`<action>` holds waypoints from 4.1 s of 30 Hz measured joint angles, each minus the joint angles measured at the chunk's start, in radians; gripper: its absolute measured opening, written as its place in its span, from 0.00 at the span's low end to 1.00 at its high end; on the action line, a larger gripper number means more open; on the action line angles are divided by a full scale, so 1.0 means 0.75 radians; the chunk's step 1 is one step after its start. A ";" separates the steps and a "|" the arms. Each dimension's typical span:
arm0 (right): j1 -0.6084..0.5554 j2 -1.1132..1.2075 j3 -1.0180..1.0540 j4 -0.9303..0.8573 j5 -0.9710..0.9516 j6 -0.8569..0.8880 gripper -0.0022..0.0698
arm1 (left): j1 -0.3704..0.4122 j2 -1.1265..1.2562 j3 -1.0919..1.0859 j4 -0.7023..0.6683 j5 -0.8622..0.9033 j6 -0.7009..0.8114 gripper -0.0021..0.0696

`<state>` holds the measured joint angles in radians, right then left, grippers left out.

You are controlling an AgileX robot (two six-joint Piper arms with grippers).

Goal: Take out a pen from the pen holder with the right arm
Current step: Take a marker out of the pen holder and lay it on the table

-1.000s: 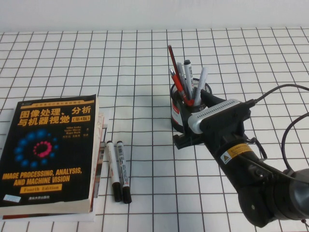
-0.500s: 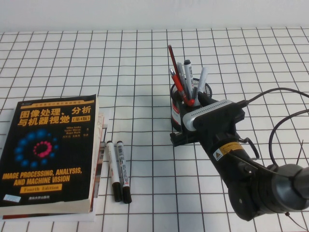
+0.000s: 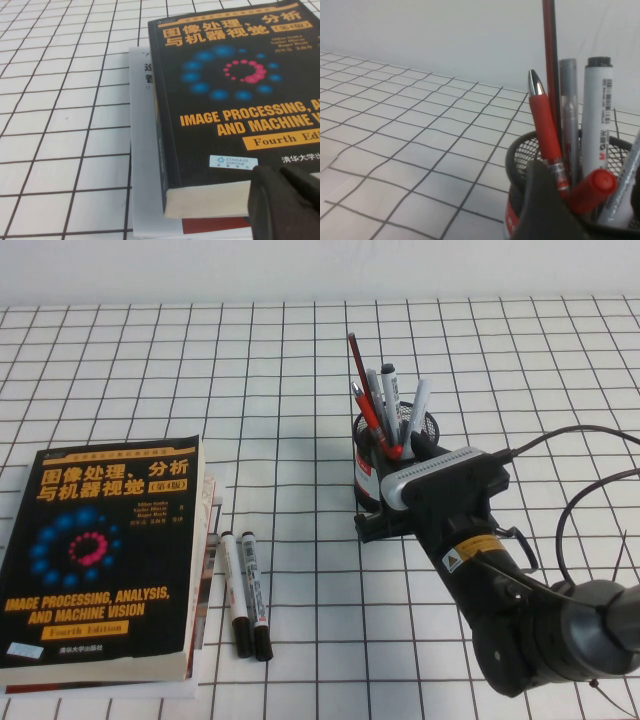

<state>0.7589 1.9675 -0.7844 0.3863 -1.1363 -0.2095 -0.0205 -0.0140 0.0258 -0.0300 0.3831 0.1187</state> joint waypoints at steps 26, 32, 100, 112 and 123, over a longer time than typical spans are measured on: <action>-0.013 0.040 -0.066 0.064 0.011 0.000 0.29 | 0.000 0.000 0.000 0.000 0.000 0.000 0.02; -0.013 0.040 -0.066 0.064 0.014 0.000 0.20 | 0.000 0.000 0.000 0.000 0.000 0.000 0.02; -0.082 0.274 -1.631 0.009 3.134 0.242 0.10 | 0.000 0.000 0.000 0.000 0.000 0.000 0.02; -0.127 0.517 -1.839 0.133 3.138 0.242 0.10 | 0.000 0.000 0.000 0.000 0.000 0.000 0.02; -0.140 0.554 -1.848 0.137 3.139 0.250 0.18 | 0.000 0.000 0.000 0.000 0.000 0.000 0.02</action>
<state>0.6541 2.3834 -2.1700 0.4891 1.2181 -0.0218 -0.0205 -0.0140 0.0258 -0.0300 0.3831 0.1187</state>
